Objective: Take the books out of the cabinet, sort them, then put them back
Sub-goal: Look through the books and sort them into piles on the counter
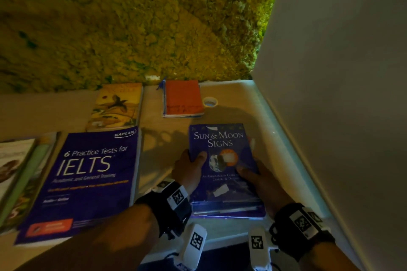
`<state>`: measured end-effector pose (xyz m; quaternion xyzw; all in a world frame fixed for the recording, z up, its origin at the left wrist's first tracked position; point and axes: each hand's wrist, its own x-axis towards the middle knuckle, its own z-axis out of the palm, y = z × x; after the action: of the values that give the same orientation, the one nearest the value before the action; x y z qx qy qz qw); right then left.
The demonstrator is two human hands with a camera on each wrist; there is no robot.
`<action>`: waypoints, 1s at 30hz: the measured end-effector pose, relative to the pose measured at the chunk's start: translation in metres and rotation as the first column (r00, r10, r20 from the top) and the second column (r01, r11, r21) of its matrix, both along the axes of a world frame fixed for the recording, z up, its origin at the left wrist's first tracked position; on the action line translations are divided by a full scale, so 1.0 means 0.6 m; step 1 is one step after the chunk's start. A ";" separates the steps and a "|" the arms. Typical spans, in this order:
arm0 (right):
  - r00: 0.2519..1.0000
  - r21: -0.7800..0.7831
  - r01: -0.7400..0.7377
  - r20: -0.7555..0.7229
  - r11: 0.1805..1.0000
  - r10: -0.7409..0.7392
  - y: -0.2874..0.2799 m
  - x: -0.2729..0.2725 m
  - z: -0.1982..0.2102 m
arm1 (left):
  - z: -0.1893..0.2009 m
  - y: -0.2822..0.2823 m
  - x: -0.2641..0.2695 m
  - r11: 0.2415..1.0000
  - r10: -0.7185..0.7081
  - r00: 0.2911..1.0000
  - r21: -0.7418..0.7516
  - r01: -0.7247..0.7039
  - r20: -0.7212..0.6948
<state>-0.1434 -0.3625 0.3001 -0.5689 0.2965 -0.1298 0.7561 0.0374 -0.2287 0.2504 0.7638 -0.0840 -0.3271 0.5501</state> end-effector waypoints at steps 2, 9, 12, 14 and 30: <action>0.999 -0.004 -0.052 -0.001 0.999 0.052 0.020 0.025 -0.002 | 0.031 0.037 0.001 0.997 0.063 0.998 -0.037 -0.064 -0.025; 0.993 0.078 -0.107 -0.039 0.991 0.110 0.067 0.090 0.013 | 0.106 0.123 0.009 0.970 0.093 0.986 -0.210 -0.121 -0.137; 0.996 0.147 -0.053 -0.058 0.988 0.062 0.069 0.099 0.022 | 0.118 0.136 0.019 0.968 0.068 0.977 -0.225 -0.114 -0.202; 0.997 0.171 -0.028 -0.067 0.985 0.040 0.070 0.101 0.023 | 0.123 0.147 0.028 0.971 0.033 0.982 -0.227 -0.075 -0.184; 0.993 0.067 -0.041 0.116 0.997 0.033 0.148 0.201 0.208 | 0.329 0.274 0.104 0.879 -0.127 0.991 -0.459 0.131 0.041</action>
<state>-0.0230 -0.2737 0.4248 -0.5393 0.2463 -0.1379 0.7934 0.1000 -0.0642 0.4479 0.6060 -0.2125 -0.3300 0.6919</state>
